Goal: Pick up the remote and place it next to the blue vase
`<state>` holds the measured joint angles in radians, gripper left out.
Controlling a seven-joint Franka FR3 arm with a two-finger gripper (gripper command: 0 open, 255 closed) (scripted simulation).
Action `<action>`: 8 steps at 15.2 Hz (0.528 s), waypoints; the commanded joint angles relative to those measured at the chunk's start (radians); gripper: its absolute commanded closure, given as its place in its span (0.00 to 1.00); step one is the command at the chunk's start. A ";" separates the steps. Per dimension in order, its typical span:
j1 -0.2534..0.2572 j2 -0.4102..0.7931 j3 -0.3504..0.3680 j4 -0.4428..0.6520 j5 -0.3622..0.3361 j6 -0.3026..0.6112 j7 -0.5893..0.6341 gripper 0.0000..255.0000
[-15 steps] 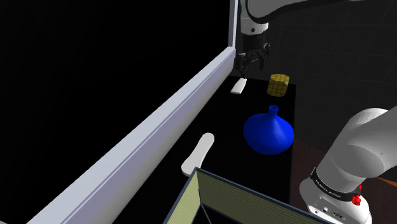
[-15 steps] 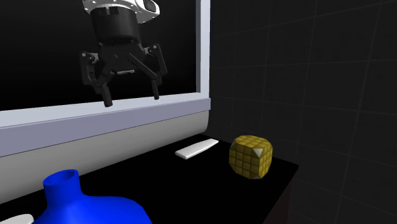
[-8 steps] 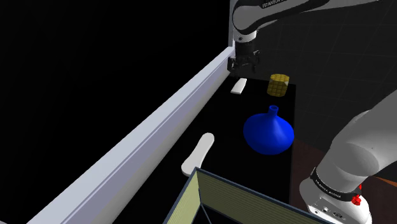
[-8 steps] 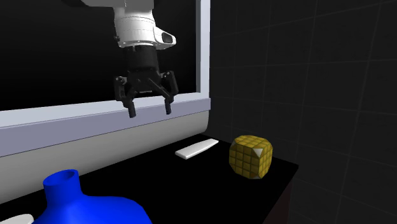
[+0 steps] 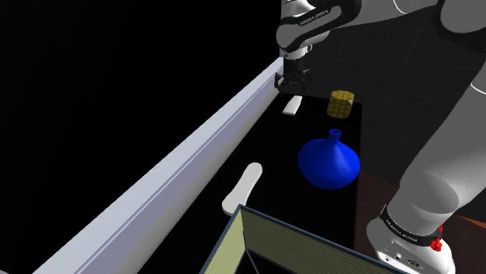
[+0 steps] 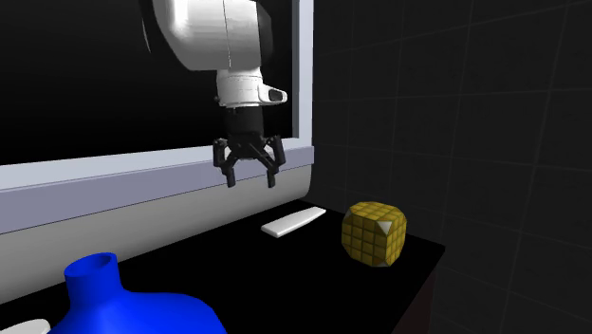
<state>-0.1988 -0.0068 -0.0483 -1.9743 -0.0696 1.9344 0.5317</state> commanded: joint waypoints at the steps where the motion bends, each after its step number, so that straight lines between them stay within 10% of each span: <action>1: -0.013 0.069 -0.012 0.053 0.013 0.020 0.032 0.00; 8: -0.070 0.289 -0.062 0.230 0.072 0.070 0.113 0.00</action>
<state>-0.2609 0.2510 -0.1041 -1.7695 -0.0072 1.9971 0.6304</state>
